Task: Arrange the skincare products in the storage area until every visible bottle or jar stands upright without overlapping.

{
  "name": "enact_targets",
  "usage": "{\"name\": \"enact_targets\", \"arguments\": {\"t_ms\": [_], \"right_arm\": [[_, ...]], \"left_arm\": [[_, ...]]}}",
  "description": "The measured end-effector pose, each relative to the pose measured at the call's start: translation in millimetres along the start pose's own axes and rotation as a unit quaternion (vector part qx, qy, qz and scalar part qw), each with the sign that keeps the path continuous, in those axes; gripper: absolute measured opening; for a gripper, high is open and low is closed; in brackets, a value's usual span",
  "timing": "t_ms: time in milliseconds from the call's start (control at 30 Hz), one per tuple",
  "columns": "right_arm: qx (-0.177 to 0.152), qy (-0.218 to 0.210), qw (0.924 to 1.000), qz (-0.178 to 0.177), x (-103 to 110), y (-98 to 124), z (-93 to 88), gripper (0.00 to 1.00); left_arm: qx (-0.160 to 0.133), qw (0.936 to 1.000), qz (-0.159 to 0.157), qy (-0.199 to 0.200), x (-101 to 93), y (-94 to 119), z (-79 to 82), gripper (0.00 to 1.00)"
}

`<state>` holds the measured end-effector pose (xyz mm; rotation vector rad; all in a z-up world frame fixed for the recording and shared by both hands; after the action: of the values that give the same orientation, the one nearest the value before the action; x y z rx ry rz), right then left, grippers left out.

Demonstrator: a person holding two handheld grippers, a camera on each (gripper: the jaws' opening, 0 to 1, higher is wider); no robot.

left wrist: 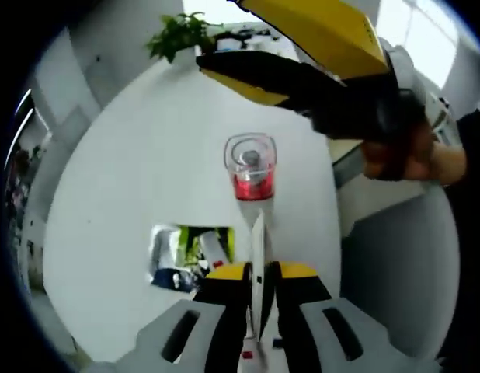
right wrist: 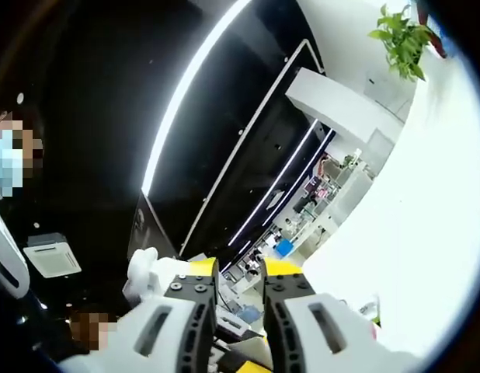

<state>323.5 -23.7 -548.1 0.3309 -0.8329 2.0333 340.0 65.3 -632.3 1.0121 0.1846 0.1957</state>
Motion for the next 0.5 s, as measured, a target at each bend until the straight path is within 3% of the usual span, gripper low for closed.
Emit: {"name": "enact_targets", "arguments": {"t_ms": [200,300,500], "right_arm": [[-0.001,-0.002,1.0,0.0,0,0,0.3,0.22],[0.0,-0.003,1.0,0.0,0,0,-0.3,0.22],[0.005,-0.005,1.0,0.001,1,-1,-2.6,0.22]], "left_arm": [[-0.02,0.9997,-0.004,0.015,1.5,-14,-12.2,0.13],[-0.058,0.9975,-0.01,0.038,9.6,-16,-13.0,0.13],[-0.121,0.9894,-0.021,0.078,0.0,-15,-15.4,0.14]]}}
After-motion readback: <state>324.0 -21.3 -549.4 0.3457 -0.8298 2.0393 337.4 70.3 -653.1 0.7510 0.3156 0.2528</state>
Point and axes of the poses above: the point that each gripper's makers call its tool centre point, and the gripper's own axes: y roughly backward along the fingers, x roughly to its left, z roughly out of its top, the point moved 4 cm from there along y, roughly backward along the fingers, and after that the axes turned 10 degrees about y, right-handed, at the moved point
